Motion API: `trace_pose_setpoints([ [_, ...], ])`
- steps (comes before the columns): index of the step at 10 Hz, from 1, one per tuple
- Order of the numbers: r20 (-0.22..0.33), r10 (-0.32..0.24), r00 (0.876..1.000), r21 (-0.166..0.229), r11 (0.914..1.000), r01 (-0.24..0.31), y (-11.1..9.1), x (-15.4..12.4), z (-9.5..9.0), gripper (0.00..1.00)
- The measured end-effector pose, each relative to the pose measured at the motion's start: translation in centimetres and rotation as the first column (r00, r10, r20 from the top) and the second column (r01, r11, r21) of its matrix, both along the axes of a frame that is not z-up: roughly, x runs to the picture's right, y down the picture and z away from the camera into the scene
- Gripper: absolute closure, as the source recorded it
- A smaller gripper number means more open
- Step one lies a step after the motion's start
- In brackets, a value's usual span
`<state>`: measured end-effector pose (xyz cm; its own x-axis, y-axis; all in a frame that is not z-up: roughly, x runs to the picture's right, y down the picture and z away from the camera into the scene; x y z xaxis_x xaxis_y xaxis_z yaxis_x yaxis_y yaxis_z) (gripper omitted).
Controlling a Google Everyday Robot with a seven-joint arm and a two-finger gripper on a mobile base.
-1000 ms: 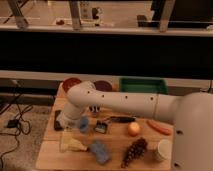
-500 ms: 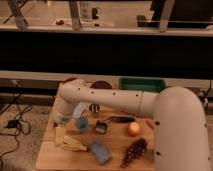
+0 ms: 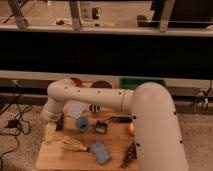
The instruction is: Place eraser in paper cup
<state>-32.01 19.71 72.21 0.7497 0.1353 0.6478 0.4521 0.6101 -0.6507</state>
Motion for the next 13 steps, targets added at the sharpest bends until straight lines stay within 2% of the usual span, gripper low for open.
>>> trace_pose_setpoints([
  [5, -0.004, 0.003, 1.0, -0.002, 1.0, -0.003, 0.0, 0.1, 0.2, 0.06],
  [7, -0.013, 0.043, 0.999, 0.028, 0.9987, -0.043, -1.3, 0.2, 1.6, 0.06],
  [8, -0.016, 0.056, 0.998, 0.043, 0.9976, -0.055, -2.6, 0.1, 2.9, 0.06],
  [11, -0.018, 0.072, 0.997, 0.063, 0.9955, -0.071, -5.0, -0.3, 5.7, 0.06],
  [13, -0.014, 0.08, 0.997, 0.059, 0.9951, -0.079, -4.7, -0.5, 6.3, 0.06],
])
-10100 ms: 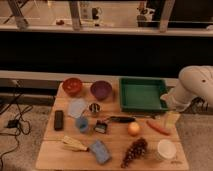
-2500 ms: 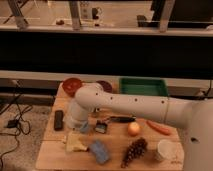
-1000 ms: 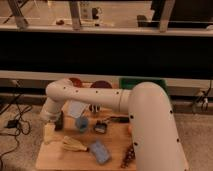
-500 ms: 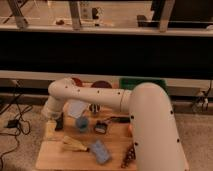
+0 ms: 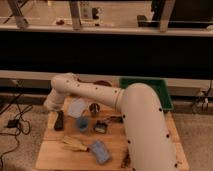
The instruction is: Place eraser in paper cup
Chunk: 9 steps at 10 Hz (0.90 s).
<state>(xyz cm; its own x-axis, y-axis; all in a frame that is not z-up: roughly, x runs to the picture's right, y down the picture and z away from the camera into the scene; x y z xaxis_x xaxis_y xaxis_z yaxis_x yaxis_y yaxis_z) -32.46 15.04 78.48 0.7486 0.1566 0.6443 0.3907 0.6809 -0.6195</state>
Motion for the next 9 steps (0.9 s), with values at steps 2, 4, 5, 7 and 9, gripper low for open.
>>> trace_pose_setpoints([
  [2, -0.007, 0.011, 1.0, -0.007, 0.9999, -0.011, 1.4, 0.6, -0.2, 0.06],
  [4, -0.018, 0.019, 1.0, -0.011, 0.9997, -0.019, 2.4, 1.6, -0.2, 0.06],
  [5, -0.02, 0.018, 1.0, -0.014, 0.9997, -0.019, 2.9, 2.0, 0.1, 0.06],
  [7, -0.017, 0.012, 1.0, -0.01, 0.9999, -0.013, 3.0, 2.0, 0.8, 0.06],
  [9, -0.009, -0.006, 1.0, -0.003, 1.0, 0.006, 2.9, 0.6, 1.6, 0.06],
])
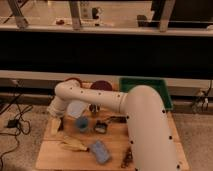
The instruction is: Place eraser in paper cup
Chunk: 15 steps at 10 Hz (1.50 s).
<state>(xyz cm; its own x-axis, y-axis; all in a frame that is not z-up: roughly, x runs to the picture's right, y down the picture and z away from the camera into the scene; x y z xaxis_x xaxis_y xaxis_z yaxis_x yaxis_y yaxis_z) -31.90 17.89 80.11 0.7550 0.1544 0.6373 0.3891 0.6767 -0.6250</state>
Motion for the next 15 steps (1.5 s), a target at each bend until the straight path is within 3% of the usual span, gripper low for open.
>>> trace_pose_setpoints([
  [3, 0.009, -0.029, 1.0, 0.008, 0.9996, 0.028, -0.3, -1.6, 1.3, 0.06],
  [6, 0.006, -0.032, 0.999, 0.009, 0.9995, 0.032, -0.4, -1.4, 1.4, 0.06],
  [10, -0.047, 0.0, 0.999, 0.039, 0.9992, 0.001, -2.5, 1.7, 2.8, 0.06],
  [15, -0.051, 0.002, 0.999, 0.041, 0.9992, 0.0, -2.7, 1.9, 2.9, 0.06],
])
